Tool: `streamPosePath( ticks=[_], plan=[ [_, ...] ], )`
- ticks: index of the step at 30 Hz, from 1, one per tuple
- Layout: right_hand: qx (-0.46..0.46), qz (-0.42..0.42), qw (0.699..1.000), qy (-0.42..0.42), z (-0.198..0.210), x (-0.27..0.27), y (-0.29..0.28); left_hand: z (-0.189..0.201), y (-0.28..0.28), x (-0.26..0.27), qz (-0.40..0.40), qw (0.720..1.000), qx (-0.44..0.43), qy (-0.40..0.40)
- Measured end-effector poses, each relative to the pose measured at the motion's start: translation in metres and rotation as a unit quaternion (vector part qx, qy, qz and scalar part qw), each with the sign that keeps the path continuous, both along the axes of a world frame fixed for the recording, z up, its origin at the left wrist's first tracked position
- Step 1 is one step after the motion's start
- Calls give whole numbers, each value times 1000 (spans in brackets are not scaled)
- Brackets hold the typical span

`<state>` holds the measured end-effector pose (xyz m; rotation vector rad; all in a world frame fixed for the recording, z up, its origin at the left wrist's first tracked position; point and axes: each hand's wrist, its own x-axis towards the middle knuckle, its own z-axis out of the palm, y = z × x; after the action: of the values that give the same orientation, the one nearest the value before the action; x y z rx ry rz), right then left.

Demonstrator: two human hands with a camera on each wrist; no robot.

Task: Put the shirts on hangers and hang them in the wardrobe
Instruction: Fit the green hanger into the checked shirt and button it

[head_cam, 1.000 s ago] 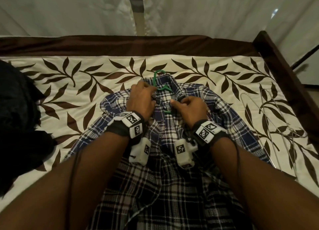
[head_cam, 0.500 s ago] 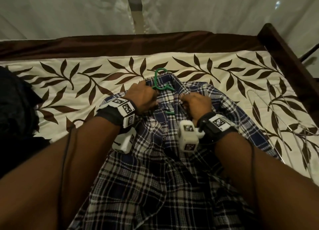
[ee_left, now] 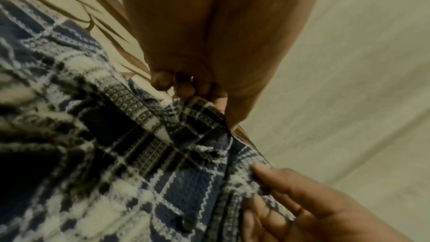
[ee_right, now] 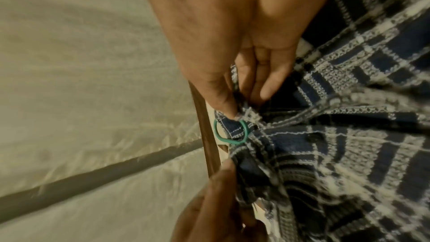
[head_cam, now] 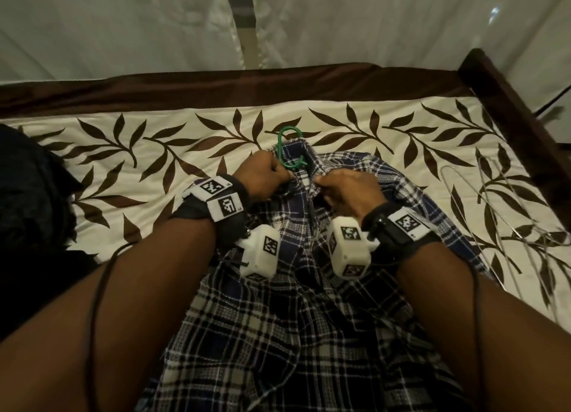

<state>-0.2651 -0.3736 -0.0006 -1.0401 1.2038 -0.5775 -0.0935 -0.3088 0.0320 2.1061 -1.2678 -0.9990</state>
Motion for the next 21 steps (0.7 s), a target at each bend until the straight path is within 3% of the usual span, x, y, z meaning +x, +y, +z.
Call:
streamPosePath(
  ticks=[5, 8, 16, 21],
  plan=[
    [-119, 42, 991, 47, 0, 10, 17, 0, 2, -9, 44, 997, 6, 66],
    [-87, 52, 994, 45, -5, 16, 20, 1, 4, -12, 68, 993, 15, 94],
    [80, -5, 991, -110, -12, 14, 29, 2, 6, -12, 114, 986, 26, 115],
    [20, -47, 994, -97, -17, 19, 42, -1, 5, -14, 123, 986, 27, 105]
  ],
)
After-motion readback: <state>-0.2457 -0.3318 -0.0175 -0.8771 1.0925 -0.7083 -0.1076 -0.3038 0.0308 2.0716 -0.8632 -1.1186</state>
